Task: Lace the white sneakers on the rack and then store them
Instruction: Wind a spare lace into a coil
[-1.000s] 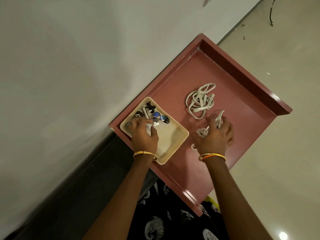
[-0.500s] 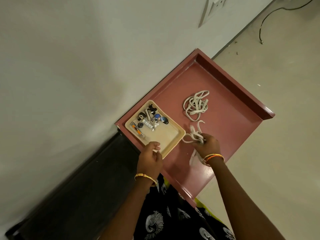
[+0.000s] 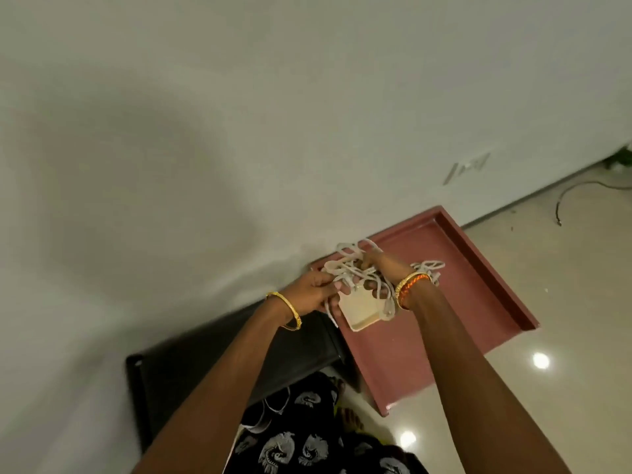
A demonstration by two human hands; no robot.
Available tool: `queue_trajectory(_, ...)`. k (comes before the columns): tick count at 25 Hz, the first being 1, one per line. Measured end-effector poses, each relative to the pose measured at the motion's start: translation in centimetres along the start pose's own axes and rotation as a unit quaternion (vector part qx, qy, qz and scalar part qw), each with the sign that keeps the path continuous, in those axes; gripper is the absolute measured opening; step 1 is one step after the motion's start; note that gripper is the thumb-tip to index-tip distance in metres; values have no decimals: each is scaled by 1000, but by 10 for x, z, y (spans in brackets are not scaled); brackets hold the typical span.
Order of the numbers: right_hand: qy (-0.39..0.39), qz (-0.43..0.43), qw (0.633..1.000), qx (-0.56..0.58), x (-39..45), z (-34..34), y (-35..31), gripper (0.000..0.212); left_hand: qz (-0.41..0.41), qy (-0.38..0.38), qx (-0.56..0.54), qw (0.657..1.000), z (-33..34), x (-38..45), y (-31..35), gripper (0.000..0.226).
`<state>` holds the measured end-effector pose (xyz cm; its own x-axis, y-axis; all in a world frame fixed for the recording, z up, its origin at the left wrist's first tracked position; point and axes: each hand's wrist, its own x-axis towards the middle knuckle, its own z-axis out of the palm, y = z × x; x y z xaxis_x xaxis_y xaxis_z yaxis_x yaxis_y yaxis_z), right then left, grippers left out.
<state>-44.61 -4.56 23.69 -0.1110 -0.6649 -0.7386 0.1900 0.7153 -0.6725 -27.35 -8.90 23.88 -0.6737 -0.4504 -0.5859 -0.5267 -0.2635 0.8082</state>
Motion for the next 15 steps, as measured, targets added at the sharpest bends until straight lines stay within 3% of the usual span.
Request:
queue_trajectory(2, 3, 5, 1000, -29, -12, 19, -10, 19, -43, 41, -3, 998, -10, -41, 10, 31)
queue_trajectory(3, -10, 12, 999, -31, -18, 31, -11, 33, -47, 73, -8, 996, -14, -61, 14, 32)
queue_trajectory(5, -33, 24, 999, -27, -27, 56, -18, 58, -43, 150, -76, 985, -25, -96, 25, 33)
queue_trajectory(6, -34, 10, 998, -48, -33, 67, -25, 58, -48, 180, -130, 974, -30, -111, 31, 32)
queue_trajectory(10, -29, -126, 975, -182, -88, 120, -63, 29, -37, 243, -248, 937, -48, -175, 50, 33)
queue_trajectory(15, -210, -161, 944, -197, -151, 170, -94, 17, 11, 257, -275, 926, -56, -220, 80, 30)
